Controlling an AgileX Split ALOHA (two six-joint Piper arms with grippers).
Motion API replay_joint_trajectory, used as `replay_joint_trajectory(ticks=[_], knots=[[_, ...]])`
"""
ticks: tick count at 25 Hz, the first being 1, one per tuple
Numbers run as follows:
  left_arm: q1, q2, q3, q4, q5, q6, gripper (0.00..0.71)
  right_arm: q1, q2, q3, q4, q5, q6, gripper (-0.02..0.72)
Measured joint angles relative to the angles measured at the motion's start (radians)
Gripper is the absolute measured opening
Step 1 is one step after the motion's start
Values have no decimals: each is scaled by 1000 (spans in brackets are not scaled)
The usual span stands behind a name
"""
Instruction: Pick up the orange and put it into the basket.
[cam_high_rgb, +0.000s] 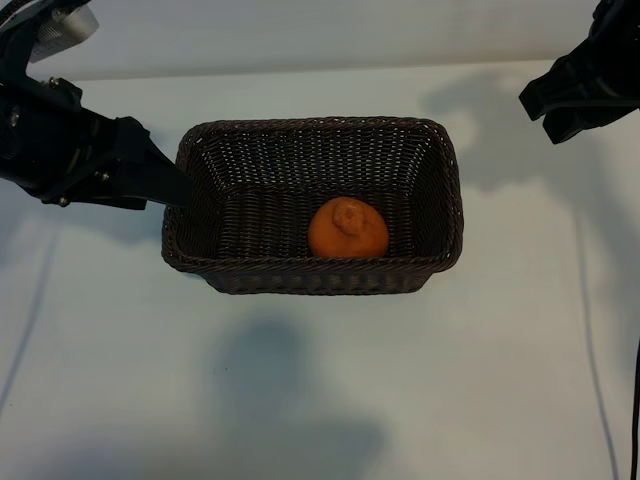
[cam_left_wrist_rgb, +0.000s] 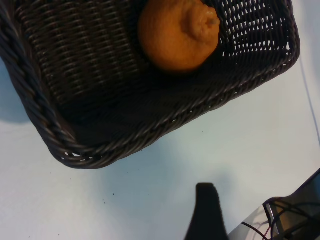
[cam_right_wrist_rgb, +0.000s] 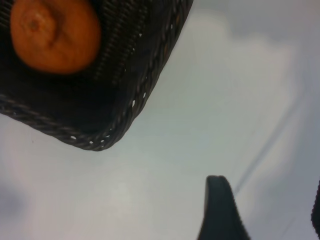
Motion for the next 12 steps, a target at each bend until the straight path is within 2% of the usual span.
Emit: replay_joint_trajectory(ticks=[12], knots=[[0, 0, -1, -1, 0, 1, 569, 0, 0, 0, 8, -10, 0, 435]])
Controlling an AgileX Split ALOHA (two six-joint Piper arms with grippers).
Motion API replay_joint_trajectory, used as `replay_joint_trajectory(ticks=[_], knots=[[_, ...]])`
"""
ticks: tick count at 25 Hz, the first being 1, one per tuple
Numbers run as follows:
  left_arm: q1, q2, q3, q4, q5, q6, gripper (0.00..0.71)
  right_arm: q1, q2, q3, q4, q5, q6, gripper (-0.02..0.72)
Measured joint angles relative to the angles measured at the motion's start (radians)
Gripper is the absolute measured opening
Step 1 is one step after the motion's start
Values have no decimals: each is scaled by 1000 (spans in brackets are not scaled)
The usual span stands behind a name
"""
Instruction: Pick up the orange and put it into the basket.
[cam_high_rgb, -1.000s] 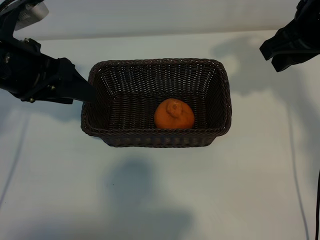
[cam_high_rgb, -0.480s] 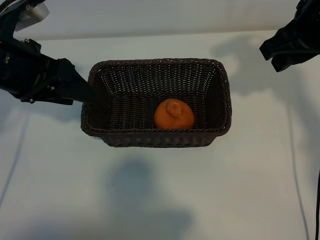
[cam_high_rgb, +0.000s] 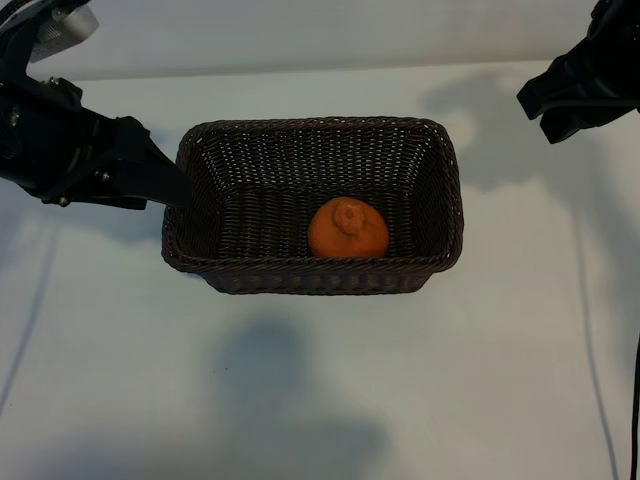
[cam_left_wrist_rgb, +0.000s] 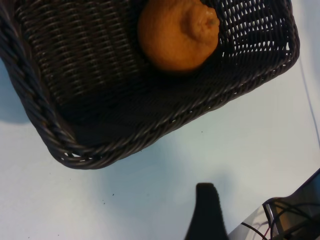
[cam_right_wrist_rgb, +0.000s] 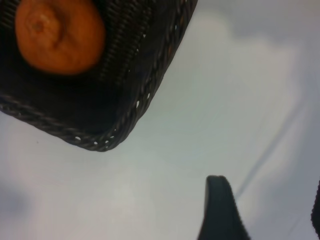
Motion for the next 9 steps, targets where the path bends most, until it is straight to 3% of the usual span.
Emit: replay_joint_trajectory(ticks=[9], knots=[[0, 0, 0, 0, 0, 0, 569, 0, 0, 0, 1, -101, 0, 435]])
